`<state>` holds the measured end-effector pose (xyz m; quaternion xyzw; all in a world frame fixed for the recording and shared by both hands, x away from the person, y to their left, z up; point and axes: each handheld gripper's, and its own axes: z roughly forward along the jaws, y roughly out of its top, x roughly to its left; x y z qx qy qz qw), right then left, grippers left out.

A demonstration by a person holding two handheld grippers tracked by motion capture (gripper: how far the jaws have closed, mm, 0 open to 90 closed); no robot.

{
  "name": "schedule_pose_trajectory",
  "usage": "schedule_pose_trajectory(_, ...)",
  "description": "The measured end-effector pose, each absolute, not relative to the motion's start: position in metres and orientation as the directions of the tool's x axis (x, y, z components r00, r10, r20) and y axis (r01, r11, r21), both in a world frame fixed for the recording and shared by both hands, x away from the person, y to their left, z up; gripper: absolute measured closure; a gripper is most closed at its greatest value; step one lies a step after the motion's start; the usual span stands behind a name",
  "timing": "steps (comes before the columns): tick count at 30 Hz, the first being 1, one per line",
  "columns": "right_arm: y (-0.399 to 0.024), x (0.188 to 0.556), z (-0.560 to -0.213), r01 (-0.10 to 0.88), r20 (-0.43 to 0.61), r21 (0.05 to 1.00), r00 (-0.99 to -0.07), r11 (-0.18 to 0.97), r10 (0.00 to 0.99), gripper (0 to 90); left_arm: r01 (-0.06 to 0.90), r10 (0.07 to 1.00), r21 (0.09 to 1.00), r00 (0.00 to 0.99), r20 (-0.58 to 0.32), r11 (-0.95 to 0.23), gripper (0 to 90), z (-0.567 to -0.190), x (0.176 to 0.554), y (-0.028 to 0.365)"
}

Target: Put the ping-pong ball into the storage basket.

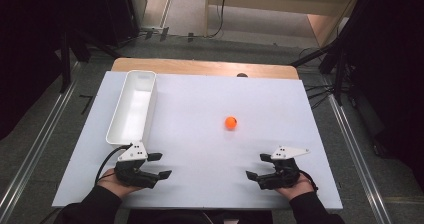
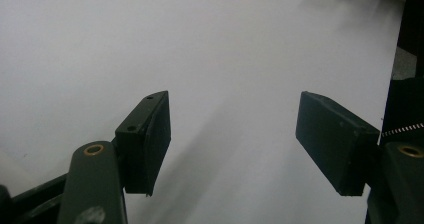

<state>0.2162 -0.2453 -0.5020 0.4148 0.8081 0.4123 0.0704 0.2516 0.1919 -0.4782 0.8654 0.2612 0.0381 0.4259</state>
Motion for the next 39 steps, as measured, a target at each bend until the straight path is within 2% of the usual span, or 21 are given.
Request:
schedule_pose_trajectory(15,-0.246,0.217,-0.503,0.612,0.228,0.723,-0.649,0.32,0.726,12.7,0.423,0.483,0.765,0.859,-0.169,-0.485,30.8,-0.479,0.251,0.188)
schedule_pose_trajectory(18,-0.245,0.217,-0.503,0.613,0.228,0.722,-0.649,0.321,0.726,12.7,0.445,0.484,0.763,0.852,-0.2,-0.468,30.8,-0.479,0.252,0.188)
schedule_pose_trajectory(19,-0.245,0.217,-0.503,0.612,0.228,0.722,-0.65,0.321,0.725,12.7,0.471,0.488,0.767,0.839,-0.239,-0.435,30.9,-0.48,0.252,0.188)
schedule_pose_trajectory(21,-0.245,0.218,-0.503,0.614,0.229,0.722,-0.648,0.32,0.726,12.7,0.475,0.494,0.773,0.834,-0.244,-0.42,31.4,-0.479,0.252,0.188)
schedule_pose_trajectory(22,-0.245,0.218,-0.503,0.615,0.231,0.722,-0.646,0.318,0.728,12.7,0.466,0.493,0.775,0.838,-0.233,-0.426,35.4,-0.478,0.251,0.188)
schedule_pose_trajectory(27,-0.246,0.218,-0.503,0.616,0.233,0.722,-0.645,0.314,0.728,12.7,0.444,0.499,0.781,0.844,-0.199,-0.44,35.8,-0.476,0.25,0.181)
schedule_pose_trajectory(33,-0.247,0.218,-0.503,0.614,0.23,0.724,-0.646,0.316,0.728,12.7,0.425,0.492,0.789,0.851,-0.182,-0.444,35.3,-0.471,0.252,0.174)
schedule_pose_trajectory(36,-0.247,0.218,-0.503,0.62,0.237,0.719,-0.643,0.313,0.728,12.7,0.451,0.459,0.784,0.854,-0.243,-0.425,34.8,-0.468,0.254,0.172)
schedule_pose_trajectory(37,-0.247,0.218,-0.503,0.619,0.235,0.721,-0.642,0.312,0.73,12.7,0.455,0.458,0.779,0.854,-0.246,-0.431,30.8,-0.467,0.254,0.171)
schedule_pose_trajectory(39,-0.248,0.218,-0.503,0.617,0.229,0.722,-0.642,0.315,0.732,12.7,0.445,0.46,0.781,0.858,-0.23,-0.439,28.8,-0.465,0.254,0.167)
